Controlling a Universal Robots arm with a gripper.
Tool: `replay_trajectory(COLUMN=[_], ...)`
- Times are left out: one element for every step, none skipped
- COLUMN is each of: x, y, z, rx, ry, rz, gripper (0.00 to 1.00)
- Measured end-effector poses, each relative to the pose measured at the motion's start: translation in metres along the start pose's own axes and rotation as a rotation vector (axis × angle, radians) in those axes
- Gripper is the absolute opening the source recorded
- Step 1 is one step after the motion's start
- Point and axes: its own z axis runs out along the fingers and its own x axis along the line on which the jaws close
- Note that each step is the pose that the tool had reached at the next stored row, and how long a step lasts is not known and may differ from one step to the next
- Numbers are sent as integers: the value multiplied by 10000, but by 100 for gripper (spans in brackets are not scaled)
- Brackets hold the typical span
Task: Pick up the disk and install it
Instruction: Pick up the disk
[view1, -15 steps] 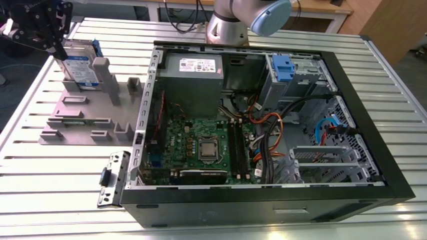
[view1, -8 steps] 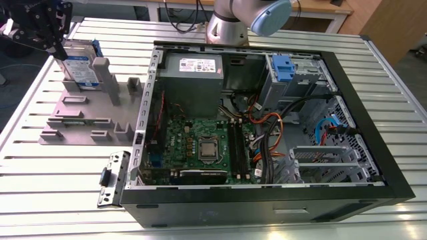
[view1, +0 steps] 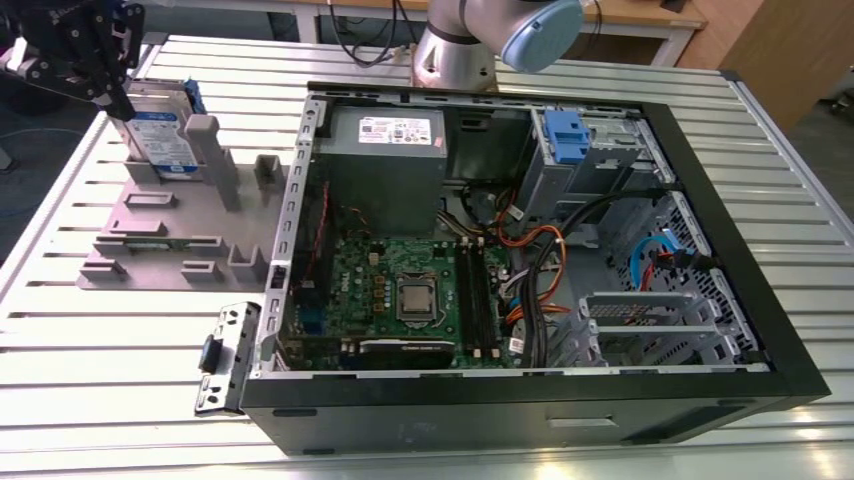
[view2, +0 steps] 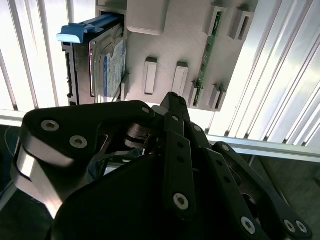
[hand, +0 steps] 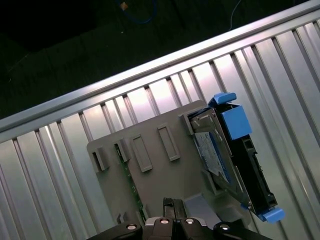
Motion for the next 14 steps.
replay_trajectory(x=[0,0,0,0,0,0,0,0,0,0,0,0,0,0], y=[0,0,0,0,0,0,0,0,0,0,0,0,0,0], z=[0,0,0,0,0,0,0,0,0,0,0,0,0,0], rx=[0,0,0,0,0,-1,-1,-1,0,-1,-1,0,-1,-1], ry=[1,1,3,2,3,4,5,5,8,8,9,10,10,11], rz=[-10,-20,-30,-39,-49,-59,-69,-79,-103,-113,-123,-133,-142,-151], gripper=[10,10,10,10,10,10,10,10,10,10,10,10,10,10])
